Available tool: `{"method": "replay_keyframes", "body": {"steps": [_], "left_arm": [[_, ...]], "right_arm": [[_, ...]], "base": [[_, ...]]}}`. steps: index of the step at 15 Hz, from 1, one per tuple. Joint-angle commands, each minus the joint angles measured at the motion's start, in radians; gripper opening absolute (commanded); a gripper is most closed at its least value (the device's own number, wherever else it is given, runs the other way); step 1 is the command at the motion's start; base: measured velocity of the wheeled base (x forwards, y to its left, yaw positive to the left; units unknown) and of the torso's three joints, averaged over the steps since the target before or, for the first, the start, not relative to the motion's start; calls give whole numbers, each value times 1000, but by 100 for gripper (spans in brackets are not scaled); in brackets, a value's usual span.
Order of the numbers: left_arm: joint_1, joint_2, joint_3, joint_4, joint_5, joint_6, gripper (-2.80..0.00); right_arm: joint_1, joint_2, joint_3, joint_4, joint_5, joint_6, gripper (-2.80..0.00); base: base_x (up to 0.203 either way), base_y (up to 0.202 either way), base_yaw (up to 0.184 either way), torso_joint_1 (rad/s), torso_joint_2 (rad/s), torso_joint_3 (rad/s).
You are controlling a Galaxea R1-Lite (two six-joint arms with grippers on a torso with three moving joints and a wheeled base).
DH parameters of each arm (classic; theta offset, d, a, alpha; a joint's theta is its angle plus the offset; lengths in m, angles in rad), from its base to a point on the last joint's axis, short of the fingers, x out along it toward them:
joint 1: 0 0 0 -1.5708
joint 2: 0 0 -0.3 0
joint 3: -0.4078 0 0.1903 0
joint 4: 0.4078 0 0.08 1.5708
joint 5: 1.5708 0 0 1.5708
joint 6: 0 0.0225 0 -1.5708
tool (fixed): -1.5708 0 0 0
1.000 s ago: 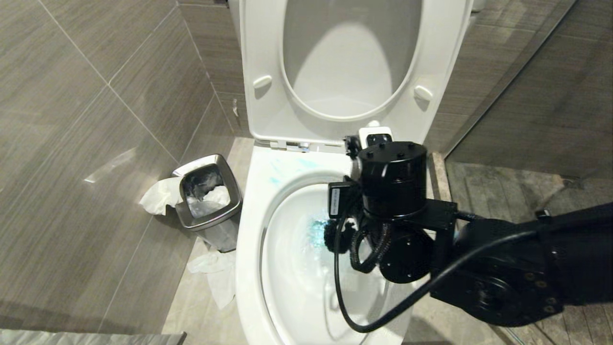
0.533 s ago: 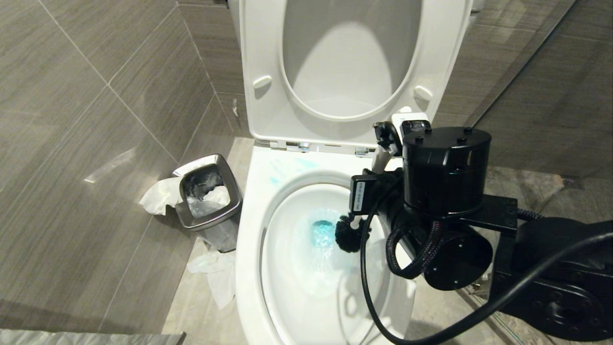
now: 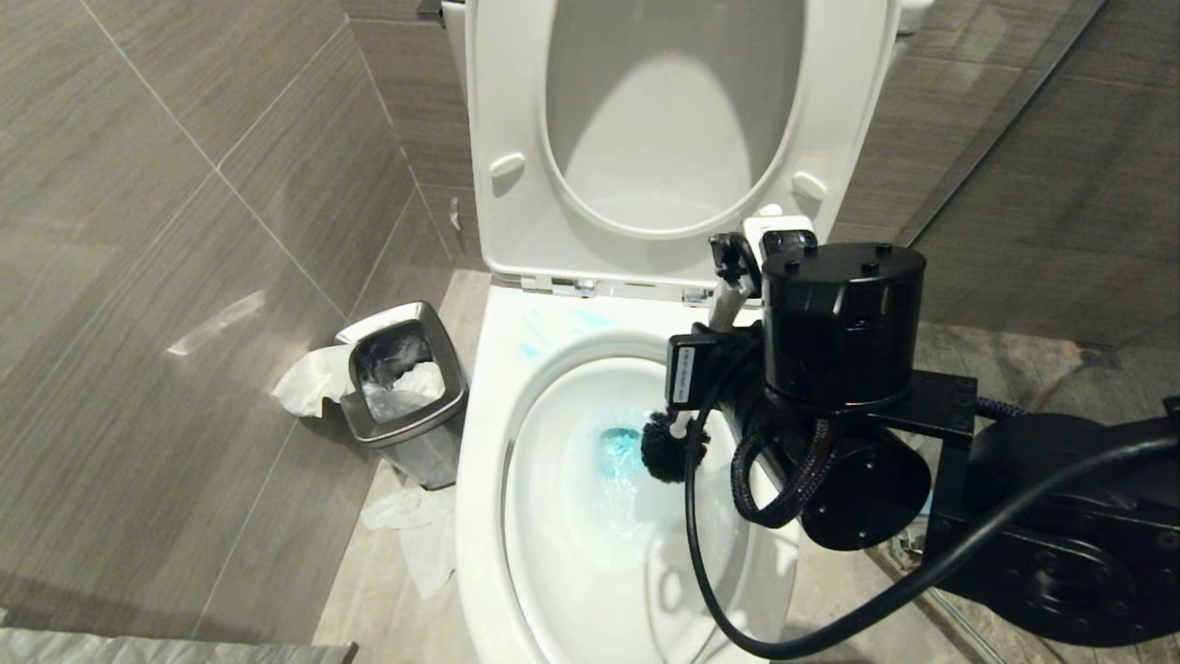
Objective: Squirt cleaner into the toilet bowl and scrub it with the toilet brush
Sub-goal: Scrub the toilet bowl
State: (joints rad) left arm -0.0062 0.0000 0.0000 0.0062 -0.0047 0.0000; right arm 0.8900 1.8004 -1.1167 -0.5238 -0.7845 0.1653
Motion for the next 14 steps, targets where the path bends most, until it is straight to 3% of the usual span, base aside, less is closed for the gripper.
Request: {"method": "replay_keyframes", "body": {"steps": [1, 8, 14], "left_arm": [[0, 2, 2, 0, 0, 0, -280], [0, 2, 2, 0, 0, -2, -280], [0, 2, 2, 0, 0, -2, -280]], "right_arm": [[0, 34, -34, -2, -8, -2, -280], [-47, 120, -98, -1, -3, -35, -280], [-104, 249, -211, 42, 10, -31, -280]], "base": [[0, 0, 0, 7, -2, 150], [0, 0, 0, 3, 4, 184], [0, 0, 0, 1, 1, 24]]}}
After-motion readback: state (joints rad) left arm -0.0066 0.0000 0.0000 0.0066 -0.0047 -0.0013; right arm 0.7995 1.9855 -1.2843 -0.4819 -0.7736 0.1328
